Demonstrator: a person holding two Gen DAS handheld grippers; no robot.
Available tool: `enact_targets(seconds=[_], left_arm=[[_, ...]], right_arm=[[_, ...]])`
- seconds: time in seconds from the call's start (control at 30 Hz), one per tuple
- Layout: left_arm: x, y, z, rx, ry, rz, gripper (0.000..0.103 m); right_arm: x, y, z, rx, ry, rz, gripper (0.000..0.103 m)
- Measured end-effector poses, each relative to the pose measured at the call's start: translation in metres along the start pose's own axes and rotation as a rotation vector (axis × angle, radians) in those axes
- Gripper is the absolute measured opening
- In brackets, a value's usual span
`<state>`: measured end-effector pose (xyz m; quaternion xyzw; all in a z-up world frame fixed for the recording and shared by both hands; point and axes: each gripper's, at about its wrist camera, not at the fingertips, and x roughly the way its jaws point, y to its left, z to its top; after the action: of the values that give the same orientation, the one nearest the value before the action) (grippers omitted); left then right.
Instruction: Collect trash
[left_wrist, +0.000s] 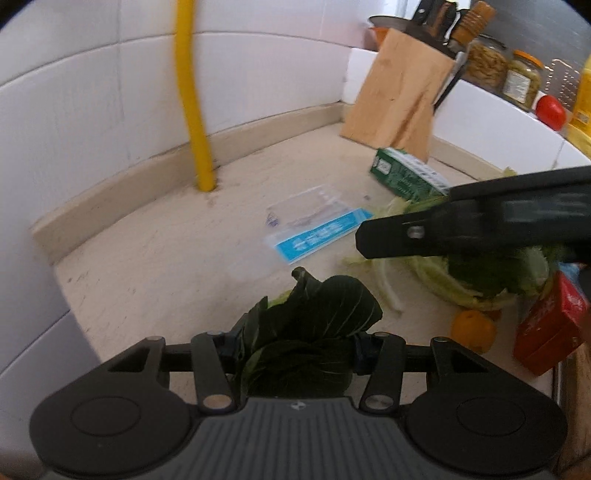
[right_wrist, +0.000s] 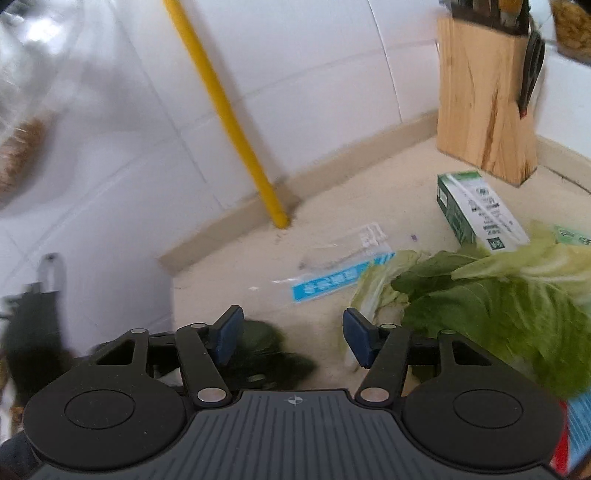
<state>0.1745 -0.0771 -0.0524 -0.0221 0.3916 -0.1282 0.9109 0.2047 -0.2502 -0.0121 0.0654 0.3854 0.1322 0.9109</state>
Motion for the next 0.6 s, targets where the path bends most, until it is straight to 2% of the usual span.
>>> enact_targets(seconds=[0.07,0.13,0.2,0.5,0.53,0.6], left_arm=[[-0.002,0.0,-0.002,-0.003,-0.007,0.001,0.044],[-0.003,0.0,-0.003,-0.013,-0.013,0.002,0.044],[-0.001,0.002,-0.001,-0.024,-0.014,0.003,0.044],[0.004,0.003,0.002,-0.037,-0.018,0.02,0.044],[0.005,0.004,0.002,-0.042,-0.017,0.02,0.044],[0.006,0.005,0.003,-0.045,-0.018,0.023,0.044]], right_arm=[[0.017,-0.006,0.002,0.014,0.027,-0.038,0.063],[0.032,-0.01,0.002,0.01,0.038,-0.1,0.064],[0.04,-0.015,0.002,0.022,0.049,-0.115,0.064],[0.063,-0.017,0.005,0.016,0.094,-0.179,0.05],[0.063,-0.017,0.005,0.015,0.096,-0.182,0.047],[0.062,-0.017,0.005,0.017,0.096,-0.201,0.034]])
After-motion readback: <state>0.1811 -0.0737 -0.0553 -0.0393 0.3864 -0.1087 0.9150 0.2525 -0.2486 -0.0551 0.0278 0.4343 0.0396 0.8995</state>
